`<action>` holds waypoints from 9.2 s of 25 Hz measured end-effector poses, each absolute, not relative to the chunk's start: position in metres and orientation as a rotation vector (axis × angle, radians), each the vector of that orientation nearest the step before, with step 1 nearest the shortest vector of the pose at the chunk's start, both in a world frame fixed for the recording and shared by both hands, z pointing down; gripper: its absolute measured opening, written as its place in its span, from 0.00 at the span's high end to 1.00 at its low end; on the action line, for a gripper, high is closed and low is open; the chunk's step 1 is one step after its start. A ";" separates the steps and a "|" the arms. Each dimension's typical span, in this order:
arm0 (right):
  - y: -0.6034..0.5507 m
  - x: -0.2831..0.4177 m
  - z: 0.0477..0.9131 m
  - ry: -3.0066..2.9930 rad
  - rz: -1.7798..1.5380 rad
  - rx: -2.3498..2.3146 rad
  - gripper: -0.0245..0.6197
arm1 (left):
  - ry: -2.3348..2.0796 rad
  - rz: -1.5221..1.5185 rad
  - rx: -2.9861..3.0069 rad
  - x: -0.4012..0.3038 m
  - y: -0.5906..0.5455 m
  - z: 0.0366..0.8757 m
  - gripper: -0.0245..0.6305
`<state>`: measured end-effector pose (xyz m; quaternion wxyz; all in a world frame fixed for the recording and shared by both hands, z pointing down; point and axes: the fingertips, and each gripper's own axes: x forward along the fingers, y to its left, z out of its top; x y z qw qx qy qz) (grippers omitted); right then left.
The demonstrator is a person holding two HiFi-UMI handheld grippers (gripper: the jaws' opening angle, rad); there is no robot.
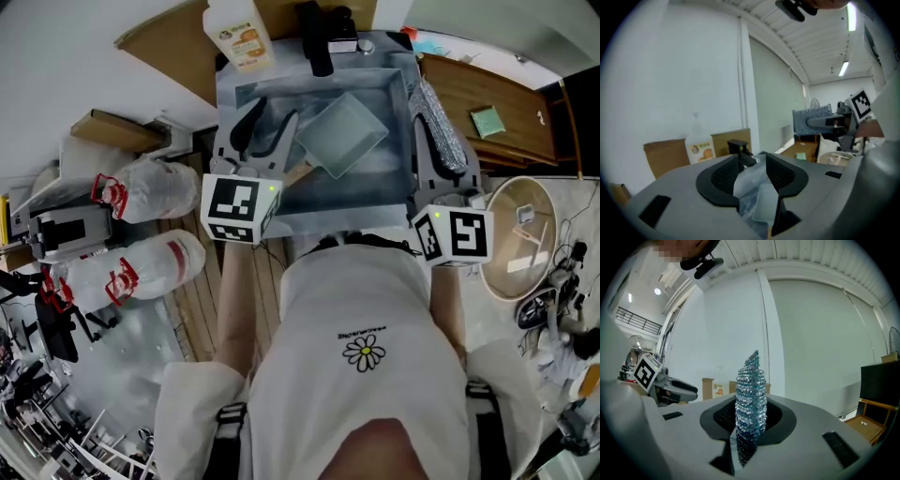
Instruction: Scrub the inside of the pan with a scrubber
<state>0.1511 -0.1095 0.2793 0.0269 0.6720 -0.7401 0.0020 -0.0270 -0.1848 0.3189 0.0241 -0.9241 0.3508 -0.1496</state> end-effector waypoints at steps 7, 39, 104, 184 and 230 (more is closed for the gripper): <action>-0.110 0.151 0.291 -2.300 0.074 2.044 0.86 | 0.603 -1.356 -2.896 -0.026 -0.162 0.463 0.63; -0.106 0.160 0.314 -2.251 0.122 1.977 0.86 | 0.289 -2.426 -2.543 -0.080 -0.099 0.646 0.79; -0.166 0.082 0.594 -1.705 0.923 0.719 0.86 | 0.458 -2.310 -2.577 -0.128 -0.070 0.572 0.79; -0.196 0.062 0.629 -1.638 1.116 0.780 0.87 | 0.469 -2.359 -2.514 -0.136 -0.074 0.579 0.79; -0.127 -0.067 0.584 -1.813 1.363 0.519 0.87 | 0.475 -2.379 -2.437 -0.137 -0.077 0.583 0.79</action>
